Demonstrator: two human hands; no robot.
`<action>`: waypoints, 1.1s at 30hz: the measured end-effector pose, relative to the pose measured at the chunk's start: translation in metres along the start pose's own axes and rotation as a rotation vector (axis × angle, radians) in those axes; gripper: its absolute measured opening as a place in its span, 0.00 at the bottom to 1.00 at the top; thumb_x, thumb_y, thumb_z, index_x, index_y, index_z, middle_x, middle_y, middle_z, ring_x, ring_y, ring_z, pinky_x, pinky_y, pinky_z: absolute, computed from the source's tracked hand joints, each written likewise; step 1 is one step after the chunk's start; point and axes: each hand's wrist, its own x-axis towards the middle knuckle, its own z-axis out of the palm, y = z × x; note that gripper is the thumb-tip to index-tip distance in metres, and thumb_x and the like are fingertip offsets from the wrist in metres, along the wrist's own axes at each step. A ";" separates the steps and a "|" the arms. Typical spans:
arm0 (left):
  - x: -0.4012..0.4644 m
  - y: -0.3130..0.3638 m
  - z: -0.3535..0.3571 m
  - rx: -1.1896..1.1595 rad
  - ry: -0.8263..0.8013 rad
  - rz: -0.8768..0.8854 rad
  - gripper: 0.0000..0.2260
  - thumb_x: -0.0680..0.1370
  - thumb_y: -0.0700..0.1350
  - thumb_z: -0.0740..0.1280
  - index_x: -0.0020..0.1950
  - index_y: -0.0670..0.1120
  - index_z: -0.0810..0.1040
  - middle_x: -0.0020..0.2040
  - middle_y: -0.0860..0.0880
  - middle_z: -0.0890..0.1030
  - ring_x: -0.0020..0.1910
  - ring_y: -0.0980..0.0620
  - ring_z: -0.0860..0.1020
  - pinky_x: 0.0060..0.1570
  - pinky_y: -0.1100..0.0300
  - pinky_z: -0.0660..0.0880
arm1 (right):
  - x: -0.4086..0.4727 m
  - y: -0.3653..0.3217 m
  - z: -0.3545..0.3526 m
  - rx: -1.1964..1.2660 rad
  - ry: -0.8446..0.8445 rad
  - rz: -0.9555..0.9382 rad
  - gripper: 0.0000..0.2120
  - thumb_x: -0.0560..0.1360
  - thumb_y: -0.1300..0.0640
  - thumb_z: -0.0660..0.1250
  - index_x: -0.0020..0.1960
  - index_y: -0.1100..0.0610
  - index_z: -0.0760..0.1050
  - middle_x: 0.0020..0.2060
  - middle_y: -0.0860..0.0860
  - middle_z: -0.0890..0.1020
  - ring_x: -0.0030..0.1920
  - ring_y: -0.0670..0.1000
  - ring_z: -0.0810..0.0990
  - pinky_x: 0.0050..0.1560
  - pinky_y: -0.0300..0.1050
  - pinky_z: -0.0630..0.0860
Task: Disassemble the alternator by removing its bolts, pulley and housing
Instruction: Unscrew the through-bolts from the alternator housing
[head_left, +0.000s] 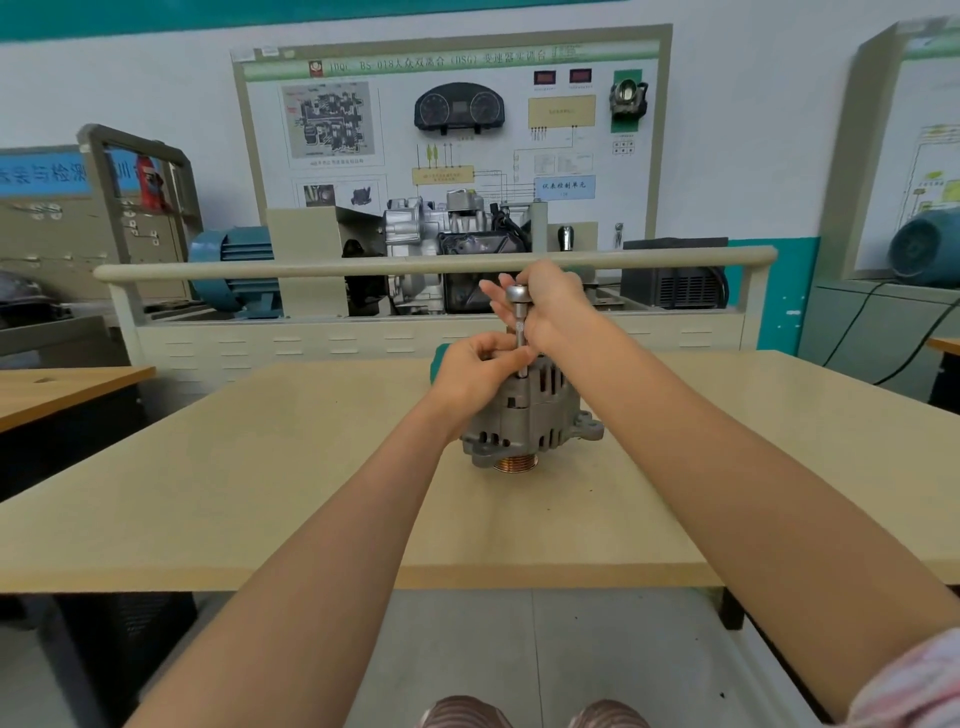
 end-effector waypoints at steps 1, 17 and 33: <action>0.000 0.002 0.000 0.017 0.010 0.001 0.06 0.76 0.40 0.68 0.41 0.51 0.79 0.33 0.57 0.81 0.34 0.62 0.79 0.36 0.68 0.72 | -0.001 0.004 0.002 0.045 0.058 -0.041 0.12 0.78 0.68 0.53 0.61 0.63 0.66 0.36 0.52 0.75 0.30 0.48 0.78 0.30 0.37 0.73; -0.007 0.000 -0.001 -0.044 0.015 0.000 0.06 0.75 0.42 0.70 0.48 0.53 0.82 0.39 0.58 0.84 0.38 0.65 0.81 0.34 0.74 0.73 | 0.018 -0.003 0.002 -0.205 -0.100 0.167 0.16 0.79 0.60 0.49 0.34 0.57 0.65 0.20 0.48 0.67 0.14 0.43 0.59 0.17 0.32 0.54; -0.003 -0.003 0.004 0.034 0.107 -0.025 0.06 0.75 0.37 0.67 0.43 0.48 0.78 0.37 0.52 0.79 0.37 0.58 0.76 0.32 0.71 0.72 | 0.014 0.011 0.016 0.082 0.366 -0.103 0.15 0.80 0.65 0.53 0.65 0.63 0.58 0.42 0.58 0.76 0.39 0.56 0.77 0.39 0.43 0.74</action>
